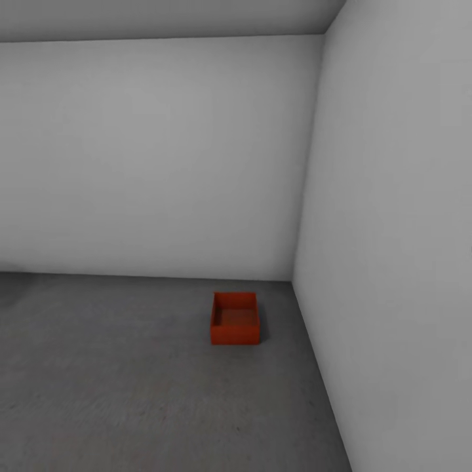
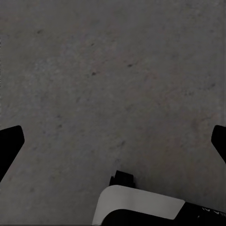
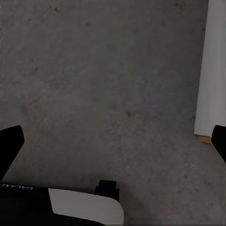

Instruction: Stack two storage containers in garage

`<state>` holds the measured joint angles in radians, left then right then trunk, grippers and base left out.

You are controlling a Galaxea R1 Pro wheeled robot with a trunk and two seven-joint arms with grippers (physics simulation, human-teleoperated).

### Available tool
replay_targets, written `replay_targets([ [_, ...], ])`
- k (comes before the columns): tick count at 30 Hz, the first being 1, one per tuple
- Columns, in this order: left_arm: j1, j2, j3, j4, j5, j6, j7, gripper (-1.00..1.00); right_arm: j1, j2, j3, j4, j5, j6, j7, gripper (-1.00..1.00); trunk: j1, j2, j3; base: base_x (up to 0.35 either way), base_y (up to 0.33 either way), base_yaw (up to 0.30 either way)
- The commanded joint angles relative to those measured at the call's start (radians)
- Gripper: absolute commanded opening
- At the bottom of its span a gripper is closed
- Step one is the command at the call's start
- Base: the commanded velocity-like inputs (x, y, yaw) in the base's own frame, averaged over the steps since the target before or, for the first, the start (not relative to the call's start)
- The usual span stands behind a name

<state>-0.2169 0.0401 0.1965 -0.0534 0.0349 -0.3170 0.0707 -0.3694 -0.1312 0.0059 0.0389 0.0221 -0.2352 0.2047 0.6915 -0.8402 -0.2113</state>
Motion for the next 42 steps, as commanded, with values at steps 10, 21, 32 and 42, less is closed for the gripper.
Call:
replay_targets([
  [10,-0.001,0.0,0.0,0.001,0.003,-0.004,0.001,1.0,-0.002,-0.001,0.0,0.004,0.003,-0.007,0.002,1.0,-0.038,0.069,0.014,0.0,0.0,0.0],
  [21,-0.001,0.0,0.0,0.001,0.003,-0.004,0.001,1.0,-0.002,-0.001,0.0,0.004,0.004,-0.007,0.002,1.0,-0.08,0.146,0.031,0.0,0.0,0.0],
  [32,-0.001,0.0,0.0,0.001,0.004,-0.004,0.001,1.0,-0.002,-0.001,0.0,0.004,0.004,-0.007,0.002,1.0,-0.111,0.202,0.053,0.0,0.0,-0.015],
  [42,-0.001,0.0,0.0,0.001,0.005,-0.004,0.001,1.0,-0.002,-0.001,0.0,0.004,0.004,-0.007,0.002,1.0,-0.111,0.202,0.062,0.0,0.0,-0.223],
])
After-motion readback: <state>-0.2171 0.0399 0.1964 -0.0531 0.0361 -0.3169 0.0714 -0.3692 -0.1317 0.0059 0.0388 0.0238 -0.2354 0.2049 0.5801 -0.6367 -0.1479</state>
